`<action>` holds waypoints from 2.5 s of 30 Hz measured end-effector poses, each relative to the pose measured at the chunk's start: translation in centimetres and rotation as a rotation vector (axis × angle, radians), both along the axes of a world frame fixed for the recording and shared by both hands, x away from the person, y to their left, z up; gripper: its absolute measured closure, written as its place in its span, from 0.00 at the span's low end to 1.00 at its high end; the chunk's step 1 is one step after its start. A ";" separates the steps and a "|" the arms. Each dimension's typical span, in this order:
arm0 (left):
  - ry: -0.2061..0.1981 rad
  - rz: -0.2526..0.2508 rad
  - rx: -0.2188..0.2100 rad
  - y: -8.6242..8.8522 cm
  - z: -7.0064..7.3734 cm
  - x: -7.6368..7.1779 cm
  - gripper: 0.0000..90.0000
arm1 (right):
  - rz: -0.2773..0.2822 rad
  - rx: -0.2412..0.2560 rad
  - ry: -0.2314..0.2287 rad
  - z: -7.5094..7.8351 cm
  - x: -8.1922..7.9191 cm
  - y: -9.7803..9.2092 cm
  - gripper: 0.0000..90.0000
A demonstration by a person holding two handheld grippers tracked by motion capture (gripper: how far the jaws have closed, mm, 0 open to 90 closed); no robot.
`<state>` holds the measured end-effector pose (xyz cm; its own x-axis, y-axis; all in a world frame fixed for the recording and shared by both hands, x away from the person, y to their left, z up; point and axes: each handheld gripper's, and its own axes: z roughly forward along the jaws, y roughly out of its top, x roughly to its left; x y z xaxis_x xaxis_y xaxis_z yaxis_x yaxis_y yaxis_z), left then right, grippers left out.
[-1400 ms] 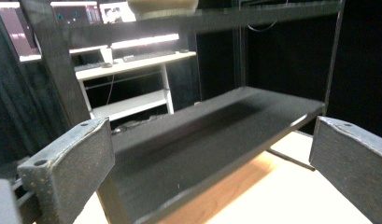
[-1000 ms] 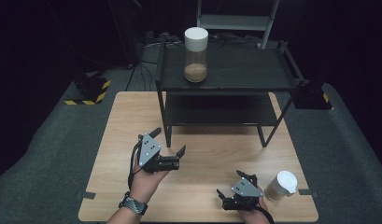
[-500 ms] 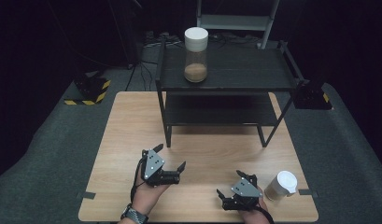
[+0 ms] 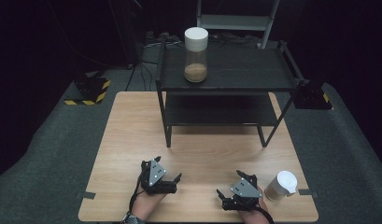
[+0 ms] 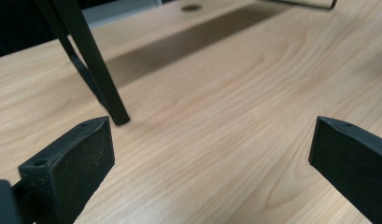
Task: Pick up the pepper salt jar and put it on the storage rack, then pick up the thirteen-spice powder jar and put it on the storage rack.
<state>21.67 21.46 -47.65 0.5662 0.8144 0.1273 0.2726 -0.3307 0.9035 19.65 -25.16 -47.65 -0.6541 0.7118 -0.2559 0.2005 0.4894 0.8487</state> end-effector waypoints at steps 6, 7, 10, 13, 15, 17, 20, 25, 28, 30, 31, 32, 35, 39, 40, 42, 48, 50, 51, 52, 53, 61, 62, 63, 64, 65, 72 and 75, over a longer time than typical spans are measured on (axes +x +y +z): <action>0.006 -0.005 0.083 -0.6 -0.4 -0.1 0.01 | -0.007 0.007 0.006 0.0 0.0 0.0 0.00; 0.000 -0.009 0.097 -0.7 -0.4 -0.1 0.01 | -0.009 0.010 0.006 0.0 0.0 -0.1 0.00; -0.017 -0.020 0.155 -1.5 -0.4 -0.4 0.01 | -0.013 0.015 0.010 0.0 0.1 -0.1 0.00; -0.038 -0.033 0.231 -2.6 -0.4 -0.8 0.01 | -0.004 0.012 0.013 0.1 0.1 -0.1 0.00; -0.051 -0.044 0.265 -3.0 -0.4 -0.9 0.01 | 0.000 0.010 0.012 0.1 0.2 -0.2 0.00; -0.055 -0.061 0.312 -3.6 -0.3 -1.0 0.01 | 0.012 0.002 0.012 0.1 0.2 -0.2 0.00; -0.057 -0.072 0.307 -3.5 -0.4 -0.9 0.01 | 0.009 0.009 0.012 0.1 0.3 -0.2 0.00; -0.046 -0.073 0.274 -2.9 -0.3 -0.7 0.01 | 0.022 0.034 0.012 -0.1 0.4 -0.7 0.00; -0.048 -0.089 0.276 -2.7 -0.3 -0.7 0.01 | 0.029 0.049 0.007 -0.2 0.4 -0.9 0.00; -0.053 -0.087 0.279 -2.7 -0.3 -0.8 0.01 | 0.038 0.031 -0.005 -0.2 0.2 -0.9 0.00; -0.058 -0.083 0.277 -2.7 -0.4 -0.9 0.01 | 0.036 0.035 -0.003 -0.1 0.2 -0.9 0.00; -0.063 -0.083 0.278 -2.7 -0.4 -1.0 0.01 | 0.036 0.035 -0.003 -0.1 0.2 -0.9 0.00; -0.052 -0.093 0.268 -2.5 -0.3 -0.7 0.01 | 0.054 0.058 -0.039 -0.2 -0.2 -1.2 0.00; -0.028 -0.083 0.203 -1.6 -0.3 -0.4 0.01 | 0.059 0.078 -0.052 0.0 -0.5 -1.3 0.00; -0.026 -0.081 0.191 -1.4 -0.3 -0.3 0.01 | 0.064 0.088 -0.060 0.1 -0.6 -1.3 0.00; -0.012 -0.062 0.147 -0.9 -0.3 -0.2 0.01 | 0.067 0.095 -0.063 0.3 -0.8 -1.4 0.00; -0.001 -0.051 0.106 -0.3 -0.4 -0.1 0.01 | 0.082 0.119 -0.074 1.5 -1.5 -1.6 0.00; -0.003 -0.055 0.101 -0.2 -0.4 -0.1 0.01 | 0.085 0.128 -0.082 1.6 -1.7 -1.6 0.00; -0.005 -0.057 0.100 -0.2 -0.4 -0.1 0.01 | 0.087 0.135 -0.092 1.8 -1.9 -1.7 0.00; -0.005 -0.058 0.098 -0.1 -0.5 -0.1 0.01 | 0.089 0.141 -0.101 1.9 -2.1 -1.7 0.00; -0.005 -0.061 0.096 0.0 -0.4 -0.1 0.01 | 0.091 0.148 -0.114 2.2 -2.4 -1.8 0.00; 0.003 -0.044 0.071 0.2 -0.5 -0.1 0.01 | 0.078 0.181 -0.135 3.6 -3.4 -2.3 0.00; 0.003 -0.045 0.071 0.3 -0.5 -0.1 0.01 | 0.077 0.189 -0.139 3.6 -3.5 -2.4 0.00; 0.001 -0.045 0.072 0.3 -0.5 -0.1 0.01 | 0.073 0.193 -0.143 3.7 -3.6 -2.5 0.00; 0.001 -0.045 0.072 0.3 -0.5 -0.1 0.01 | 0.073 0.193 -0.143 3.7 -3.6 -2.5 0.00; -0.005 -0.050 0.072 0.3 -0.6 -0.2 0.01 | 0.065 0.204 -0.151 3.9 -3.8 -2.8 0.00; -0.010 -0.052 0.070 0.4 -0.7 -0.3 0.01 | 0.037 0.221 -0.170 4.3 -4.2 -3.8 0.00; -0.012 -0.064 0.073 0.5 -0.7 -0.2 0.01 | 0.011 0.232 -0.185 4.6 -4.6 -4.7 0.00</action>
<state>21.42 21.93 -48.31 0.6146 0.7652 0.1917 0.2384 -0.4118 0.8795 15.08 -29.83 -43.00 -0.6193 0.7584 -0.2032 0.0277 0.2798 0.9597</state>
